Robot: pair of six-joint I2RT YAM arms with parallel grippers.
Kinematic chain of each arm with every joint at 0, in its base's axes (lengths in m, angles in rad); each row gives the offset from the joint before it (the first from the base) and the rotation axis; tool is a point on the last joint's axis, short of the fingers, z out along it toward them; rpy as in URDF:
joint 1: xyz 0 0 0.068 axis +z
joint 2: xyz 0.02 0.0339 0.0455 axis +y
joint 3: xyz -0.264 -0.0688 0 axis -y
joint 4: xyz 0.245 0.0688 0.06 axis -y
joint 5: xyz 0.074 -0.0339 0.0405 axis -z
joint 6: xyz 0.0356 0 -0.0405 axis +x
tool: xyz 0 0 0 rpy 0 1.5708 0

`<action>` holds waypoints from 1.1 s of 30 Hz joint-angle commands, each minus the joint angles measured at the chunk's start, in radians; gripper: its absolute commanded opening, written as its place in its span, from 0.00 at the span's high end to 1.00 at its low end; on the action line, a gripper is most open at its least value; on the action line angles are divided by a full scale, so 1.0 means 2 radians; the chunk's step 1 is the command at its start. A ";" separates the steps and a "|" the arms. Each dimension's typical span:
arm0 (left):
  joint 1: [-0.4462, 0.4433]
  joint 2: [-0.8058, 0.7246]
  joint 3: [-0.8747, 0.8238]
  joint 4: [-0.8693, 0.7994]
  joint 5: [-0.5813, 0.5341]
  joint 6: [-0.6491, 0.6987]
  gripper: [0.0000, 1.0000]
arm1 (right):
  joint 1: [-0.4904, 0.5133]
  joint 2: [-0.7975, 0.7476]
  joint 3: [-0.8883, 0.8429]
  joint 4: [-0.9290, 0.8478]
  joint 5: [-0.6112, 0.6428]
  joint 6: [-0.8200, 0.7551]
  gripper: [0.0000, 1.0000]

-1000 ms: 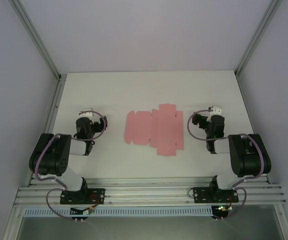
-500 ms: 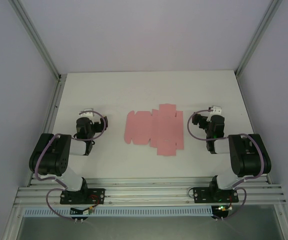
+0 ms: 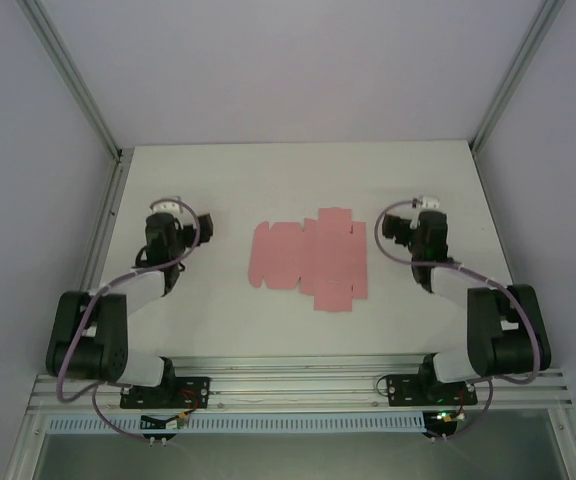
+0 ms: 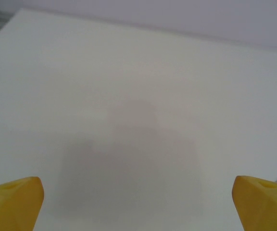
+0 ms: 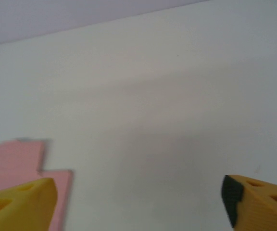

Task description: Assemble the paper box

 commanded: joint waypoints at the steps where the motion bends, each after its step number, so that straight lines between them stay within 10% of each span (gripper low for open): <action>1: 0.003 -0.020 0.041 -0.145 0.072 -0.091 0.00 | 0.032 -0.004 0.098 -0.259 -0.018 0.058 0.16; 6: -0.019 0.011 0.064 -0.187 0.195 -0.178 0.00 | 0.093 0.040 0.180 -0.405 -0.074 0.149 0.24; 17: -0.096 0.113 0.133 -0.261 0.320 -0.214 0.00 | 0.131 0.142 0.187 -0.395 -0.128 0.204 0.40; 33: -0.120 0.186 0.167 -0.331 0.304 -0.202 0.03 | 0.136 0.207 0.183 -0.397 -0.117 0.223 0.43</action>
